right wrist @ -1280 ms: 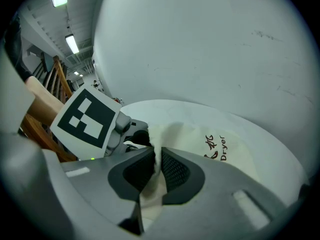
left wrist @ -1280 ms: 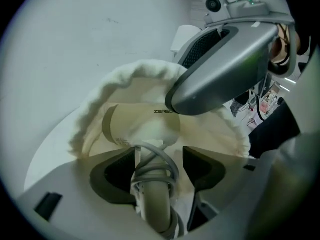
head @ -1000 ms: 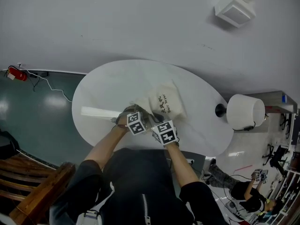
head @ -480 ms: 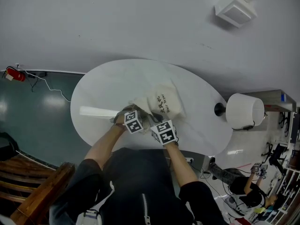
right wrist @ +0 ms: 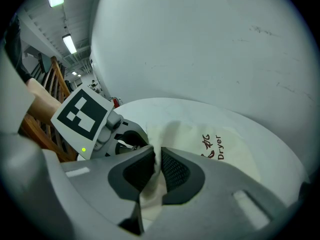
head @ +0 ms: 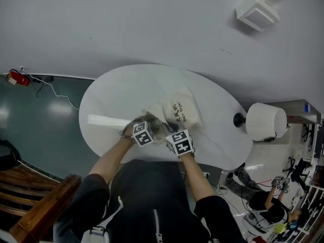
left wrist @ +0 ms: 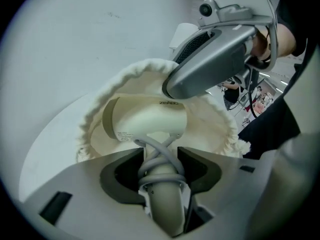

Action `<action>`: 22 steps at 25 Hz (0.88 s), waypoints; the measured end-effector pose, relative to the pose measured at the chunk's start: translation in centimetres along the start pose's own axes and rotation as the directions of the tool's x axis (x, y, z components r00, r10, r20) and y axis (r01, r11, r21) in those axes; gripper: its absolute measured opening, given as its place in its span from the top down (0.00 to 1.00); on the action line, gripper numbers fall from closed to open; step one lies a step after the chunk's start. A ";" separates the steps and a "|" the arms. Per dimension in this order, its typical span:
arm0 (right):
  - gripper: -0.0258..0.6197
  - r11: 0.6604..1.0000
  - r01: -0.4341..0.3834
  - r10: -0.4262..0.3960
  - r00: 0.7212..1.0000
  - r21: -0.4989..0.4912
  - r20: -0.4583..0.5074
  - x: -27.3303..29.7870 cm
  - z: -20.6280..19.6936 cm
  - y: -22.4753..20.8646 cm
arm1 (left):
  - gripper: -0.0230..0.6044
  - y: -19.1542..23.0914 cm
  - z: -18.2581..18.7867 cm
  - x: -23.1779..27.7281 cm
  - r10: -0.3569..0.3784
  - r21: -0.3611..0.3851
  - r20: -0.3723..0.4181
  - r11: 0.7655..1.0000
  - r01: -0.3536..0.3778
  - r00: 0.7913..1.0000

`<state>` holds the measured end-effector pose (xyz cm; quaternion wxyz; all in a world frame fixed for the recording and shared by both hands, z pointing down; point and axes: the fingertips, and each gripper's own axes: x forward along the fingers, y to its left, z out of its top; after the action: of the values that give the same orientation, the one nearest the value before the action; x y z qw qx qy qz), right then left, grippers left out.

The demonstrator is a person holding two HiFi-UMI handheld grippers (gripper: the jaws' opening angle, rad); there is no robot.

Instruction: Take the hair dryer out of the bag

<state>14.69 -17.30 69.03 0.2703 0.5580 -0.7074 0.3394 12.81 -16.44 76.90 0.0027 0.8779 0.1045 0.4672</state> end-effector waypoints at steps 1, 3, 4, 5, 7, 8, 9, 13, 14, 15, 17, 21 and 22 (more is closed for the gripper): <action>0.91 1.000 0.001 -0.001 1.000 -0.002 -0.001 0.0 0.0 0.0 | 0.62 0.0 -0.1 -0.2 0.002 -0.007 0.002 1.000 -0.002 1.000; 0.91 1.000 0.002 -0.002 1.000 -0.006 -0.001 0.0 0.1 0.0 | 0.62 0.0 -0.3 -0.8 0.009 -0.018 0.009 1.000 -0.009 1.000; 0.91 1.000 0.003 -0.003 1.000 -0.007 -0.001 0.0 0.1 0.0 | 0.62 0.0 -0.5 -1.1 0.013 -0.022 0.012 1.000 -0.013 1.000; 0.91 1.000 0.005 -0.005 1.000 -0.009 0.000 0.0 0.2 0.0 | 0.62 0.0 -0.7 -1.3 0.019 -0.025 0.014 1.000 -0.019 1.000; 0.91 1.000 0.008 -0.008 1.000 -0.011 0.003 -0.1 0.3 -0.1 | 0.62 -0.1 -1.1 -1.8 0.028 -0.027 0.019 0.999 -0.028 0.999; 0.91 1.000 0.010 -0.010 1.000 -0.011 0.004 -0.1 0.4 -0.1 | 0.62 -0.2 -1.3 -2.1 0.028 -0.029 0.020 0.999 -0.028 0.999; 0.91 1.000 0.011 -0.011 1.000 -0.011 0.003 0.0 0.4 -0.1 | 0.62 -0.3 -1.5 -2.3 0.028 -0.033 0.020 0.999 -0.028 0.999; 0.91 1.000 0.014 -0.014 1.000 -0.012 -0.001 0.1 0.3 0.1 | 0.62 -0.7 -2.5 -3.2 0.036 -0.048 0.021 0.998 -0.035 0.999; 0.91 1.000 0.015 -0.015 1.000 -0.012 -0.002 0.2 0.2 0.2 | 0.62 -0.8 -2.7 -3.4 0.037 -0.050 0.021 0.998 -0.036 0.999; 0.91 1.000 0.016 -0.016 1.000 -0.011 -0.003 0.3 0.2 0.2 | 0.62 -0.9 -2.9 -3.6 0.039 -0.052 0.023 0.998 -0.038 0.999; 0.91 1.000 0.020 -0.020 1.000 -0.007 -0.001 0.3 0.3 0.2 | 0.62 -1.1 -3.2 -4.1 0.043 -0.061 0.028 0.997 -0.042 0.999; 0.91 1.000 0.021 -0.021 1.000 -0.003 0.003 0.5 0.4 0.2 | 0.62 -1.4 -3.6 -5.1 0.047 -0.068 0.035 0.997 -0.045 0.998; 0.91 1.000 0.021 -0.021 1.000 -0.001 0.004 0.6 0.4 0.1 | 0.62 -1.5 -3.7 -5.4 0.049 -0.067 0.035 0.997 -0.047 0.998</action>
<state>14.42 -17.93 69.19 0.2727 0.5659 -0.7021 0.3353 6.57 -16.32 74.43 0.0224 0.8880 0.0679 0.4542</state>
